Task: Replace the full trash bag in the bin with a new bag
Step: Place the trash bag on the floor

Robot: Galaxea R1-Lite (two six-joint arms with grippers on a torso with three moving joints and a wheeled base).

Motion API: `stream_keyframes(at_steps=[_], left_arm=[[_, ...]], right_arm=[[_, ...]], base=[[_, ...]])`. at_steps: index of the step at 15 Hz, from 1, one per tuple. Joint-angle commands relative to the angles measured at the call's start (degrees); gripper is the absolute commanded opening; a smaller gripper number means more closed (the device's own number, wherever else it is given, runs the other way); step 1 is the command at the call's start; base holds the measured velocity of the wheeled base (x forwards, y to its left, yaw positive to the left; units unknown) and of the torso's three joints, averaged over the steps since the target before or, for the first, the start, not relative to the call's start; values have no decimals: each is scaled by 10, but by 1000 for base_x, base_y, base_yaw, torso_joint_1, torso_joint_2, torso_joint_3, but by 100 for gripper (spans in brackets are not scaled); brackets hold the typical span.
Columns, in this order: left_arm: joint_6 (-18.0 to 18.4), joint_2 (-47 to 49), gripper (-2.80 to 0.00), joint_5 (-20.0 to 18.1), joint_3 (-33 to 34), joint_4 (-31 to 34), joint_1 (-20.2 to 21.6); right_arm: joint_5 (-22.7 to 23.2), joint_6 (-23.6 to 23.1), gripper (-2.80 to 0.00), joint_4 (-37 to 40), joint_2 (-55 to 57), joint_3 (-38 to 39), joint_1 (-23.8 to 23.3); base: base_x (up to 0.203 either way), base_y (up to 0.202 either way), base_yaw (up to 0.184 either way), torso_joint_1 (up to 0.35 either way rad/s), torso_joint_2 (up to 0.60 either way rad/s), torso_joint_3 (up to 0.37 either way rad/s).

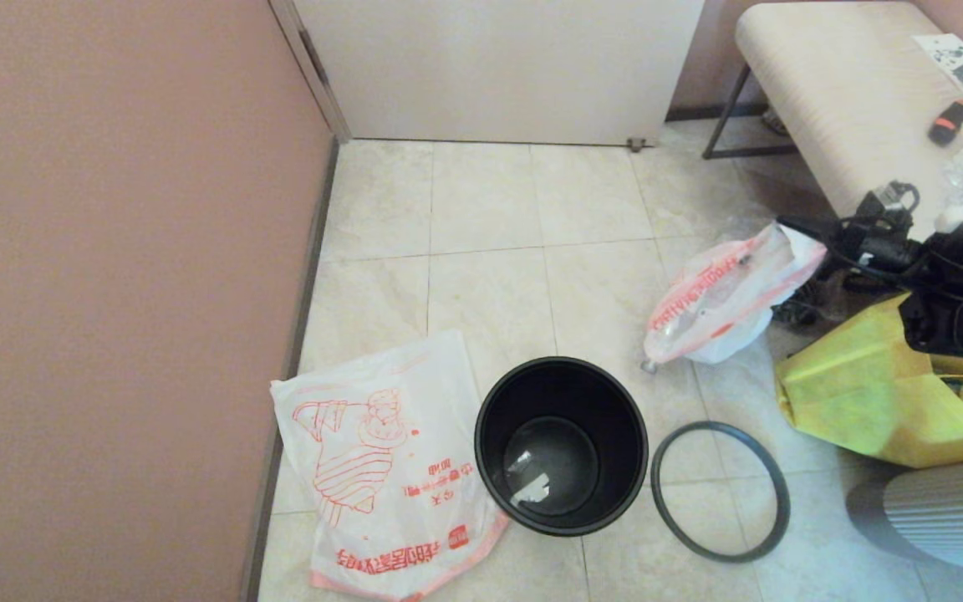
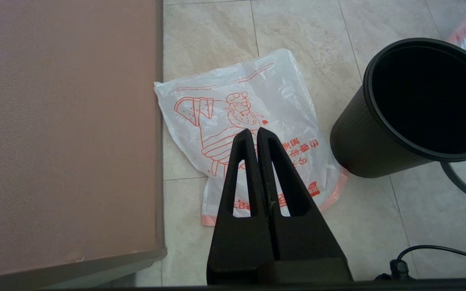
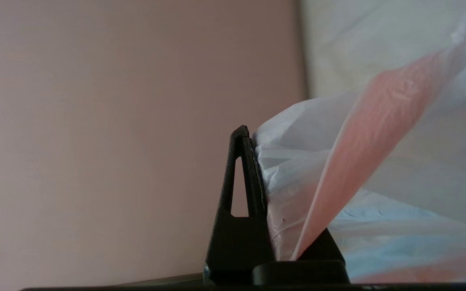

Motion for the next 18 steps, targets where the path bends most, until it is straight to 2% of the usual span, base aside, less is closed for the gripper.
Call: stream_keyframes(at_steps=[1,4,7,9,12,14,16,17,18], left_arm=[[0,0,-280,0,0,0,0],[-1,0,-280,0,0,0,0],[0,0,-280,0,0,0,0],[0,0,-280,0,0,0,0],[0,0,-280,0,0,0,0],[-1,0,-280,0,-1,0,0],[0,0,-280,0,0,0,0],[0,0,-280,0,0,0,0],[-1,0,-280,0,0,0,0]], right_arm=[[6,-12,-280,-2,54,-1,-18],[9,-52,-280,28,72,1,-27],[7,-101,-280,53,64,30,-3],[-2,-158,-280,85,68,36,12],[-23,-293,-280,168,82,42,4],[-74,-411,-280,239,72,55,25],[-200,-512,-280,343,50,60,57],[-252,-549,-280,377,39,59,67],[-297,-557,-280,394,32,53,70]], base=[[0,0,0,0,0,0],[0,0,0,0,0,0],[0,0,0,0,0,0],[0,0,0,0,0,0],[0,0,0,0,0,0],[0,0,0,0,0,0],[0,0,0,0,0,0],[0,0,0,0,0,0],[0,0,0,0,0,0]])
